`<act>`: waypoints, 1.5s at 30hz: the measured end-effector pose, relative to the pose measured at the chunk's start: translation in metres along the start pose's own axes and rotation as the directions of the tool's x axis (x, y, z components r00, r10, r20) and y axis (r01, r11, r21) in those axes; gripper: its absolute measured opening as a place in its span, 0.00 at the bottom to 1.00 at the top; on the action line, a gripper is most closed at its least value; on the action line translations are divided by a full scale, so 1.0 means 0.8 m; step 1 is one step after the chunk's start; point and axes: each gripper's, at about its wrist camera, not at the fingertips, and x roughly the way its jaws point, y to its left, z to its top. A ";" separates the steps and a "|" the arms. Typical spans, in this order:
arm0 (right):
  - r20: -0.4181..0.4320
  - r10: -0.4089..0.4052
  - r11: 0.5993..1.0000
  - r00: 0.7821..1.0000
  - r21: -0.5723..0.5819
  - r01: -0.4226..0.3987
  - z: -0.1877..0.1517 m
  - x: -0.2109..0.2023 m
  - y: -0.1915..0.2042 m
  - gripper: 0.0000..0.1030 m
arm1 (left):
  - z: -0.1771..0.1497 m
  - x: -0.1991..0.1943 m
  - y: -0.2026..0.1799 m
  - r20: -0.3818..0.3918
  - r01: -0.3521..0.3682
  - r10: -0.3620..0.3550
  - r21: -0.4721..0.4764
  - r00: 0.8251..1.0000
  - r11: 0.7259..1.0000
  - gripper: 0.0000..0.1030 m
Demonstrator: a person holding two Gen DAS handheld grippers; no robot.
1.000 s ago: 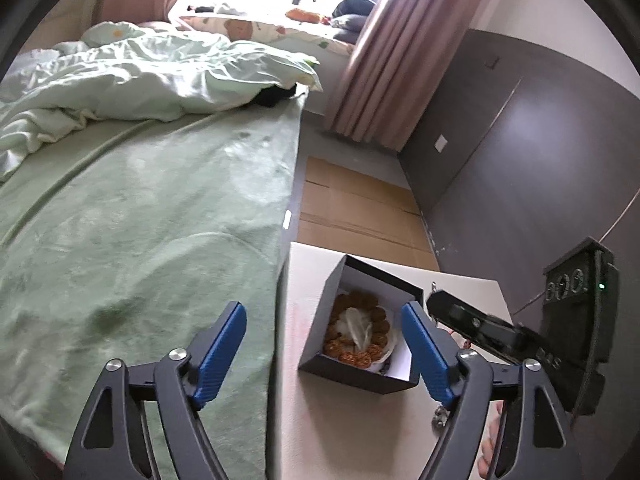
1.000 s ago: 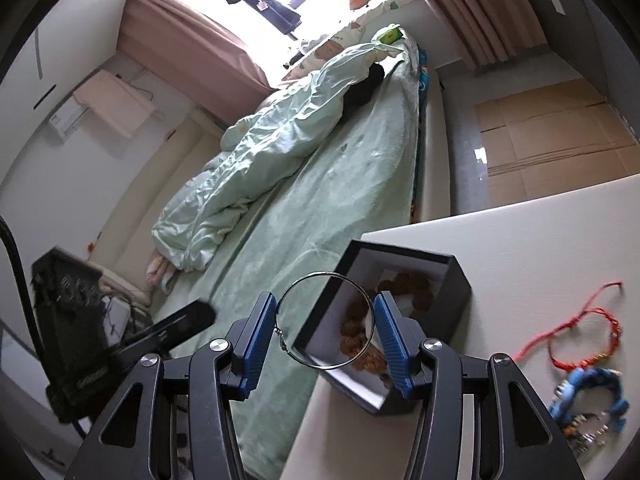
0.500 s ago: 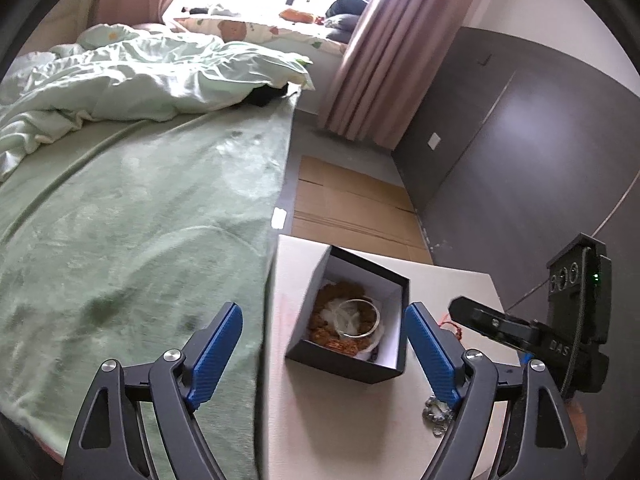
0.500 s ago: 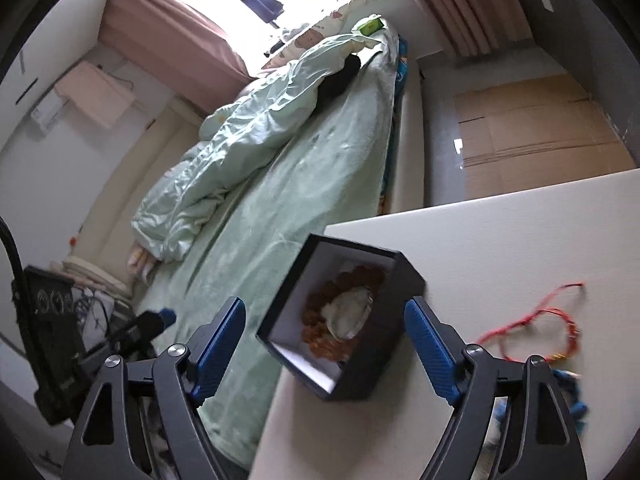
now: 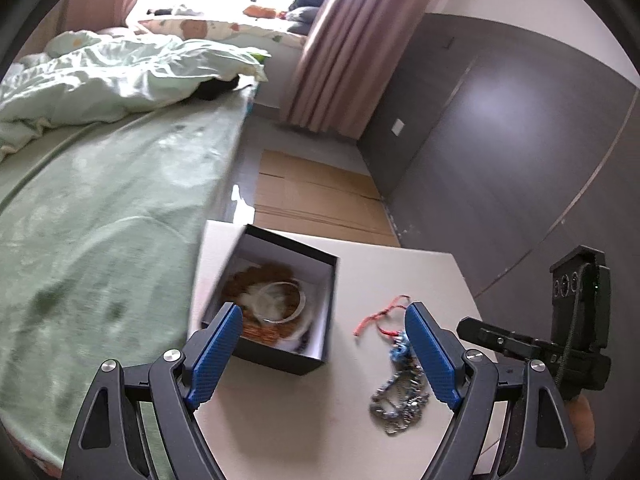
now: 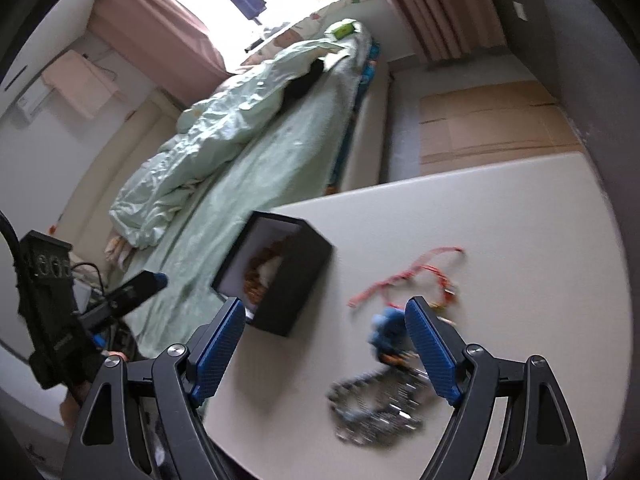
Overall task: Organize jewelry
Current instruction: 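Grasp the blue beaded bracelet with the left tool, then carry the blue bracelet into the box with the left tool while the right tool grasps the red string bracelet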
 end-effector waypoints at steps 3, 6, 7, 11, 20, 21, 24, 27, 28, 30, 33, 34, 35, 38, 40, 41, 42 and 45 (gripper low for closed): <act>-0.006 -0.035 0.999 0.999 0.017 0.035 -0.006 -0.010 -0.018 0.80 | -0.006 0.008 -0.019 -0.010 0.020 -0.019 0.032 1.000 0.999 0.82; -0.011 -0.058 0.998 0.998 0.030 0.059 -0.011 -0.019 -0.035 0.80 | -0.011 0.016 -0.039 -0.021 0.046 -0.045 0.060 0.999 0.997 0.82; -0.013 -0.065 0.997 0.998 0.038 0.065 -0.012 -0.022 -0.040 0.80 | -0.013 0.019 -0.045 -0.028 0.055 -0.054 0.070 0.998 0.996 0.82; -0.006 -0.081 0.994 0.997 0.069 0.081 -0.015 -0.035 -0.057 0.80 | -0.019 0.037 -0.071 -0.073 0.087 -0.080 0.103 0.994 0.991 0.79; 0.016 -0.113 0.989 0.993 0.101 0.111 -0.021 -0.055 -0.079 0.79 | -0.027 0.099 -0.105 -0.217 0.098 -0.069 0.127 0.974 0.987 0.59; 0.020 -0.117 0.988 0.993 0.107 0.114 -0.022 -0.058 -0.082 0.78 | -0.028 0.107 -0.108 -0.234 0.098 -0.066 0.129 0.970 0.987 0.59; 0.028 -0.131 0.984 0.991 0.127 0.126 -0.023 -0.065 -0.093 0.77 | -0.032 0.128 -0.119 -0.270 0.090 -0.048 0.144 0.962 0.985 0.54; 0.034 -0.135 0.981 0.990 0.145 0.128 -0.025 -0.070 -0.102 0.77 | -0.036 0.148 -0.122 -0.291 0.083 -0.039 0.142 0.956 0.986 0.49; 0.037 -0.139 0.980 0.990 0.149 0.132 -0.025 -0.071 -0.105 0.77 | -0.040 0.155 -0.122 -0.302 0.084 -0.040 0.136 0.953 0.987 0.48; 0.041 -0.145 0.979 0.989 0.152 0.137 -0.025 -0.074 -0.107 0.77 | -0.047 0.165 -0.122 -0.319 0.081 -0.035 0.132 0.947 0.988 0.48; 0.043 -0.145 0.977 0.988 0.164 0.137 -0.026 -0.073 -0.112 0.77 | -0.056 0.181 -0.120 -0.340 0.066 -0.017 0.132 0.940 0.989 0.43; 0.041 -0.150 0.976 0.988 0.165 0.141 -0.025 -0.071 -0.114 0.77 | -0.058 0.187 -0.119 -0.348 0.056 -0.007 0.132 0.938 0.990 0.34; 0.039 -0.152 0.976 0.988 0.166 0.144 -0.025 -0.069 -0.115 0.77 | -0.060 0.193 -0.117 -0.356 0.051 -0.003 0.126 0.934 0.991 0.18; 0.034 -0.151 0.975 0.988 0.168 0.143 -0.024 -0.063 -0.116 0.77 | -0.057 0.193 -0.109 -0.346 0.071 -0.035 0.092 0.938 0.993 0.15; 0.031 -0.146 0.975 0.989 0.172 0.139 -0.023 -0.059 -0.116 0.77 | -0.054 0.181 -0.111 -0.315 0.085 -0.051 0.096 0.948 0.992 0.14; 0.027 -0.143 0.975 0.989 0.174 0.136 -0.022 -0.057 -0.116 0.76 | -0.052 0.175 -0.112 -0.297 0.095 -0.063 0.094 0.953 0.991 0.14; 0.023 -0.141 0.975 0.990 0.175 0.135 -0.022 -0.053 -0.116 0.75 | -0.049 0.166 -0.112 -0.273 0.108 -0.081 0.086 0.958 0.990 0.14; 0.012 -0.134 0.976 0.991 0.175 0.130 -0.020 -0.043 -0.115 0.74 | -0.040 0.145 -0.107 -0.220 0.145 -0.129 0.058 0.967 0.988 0.14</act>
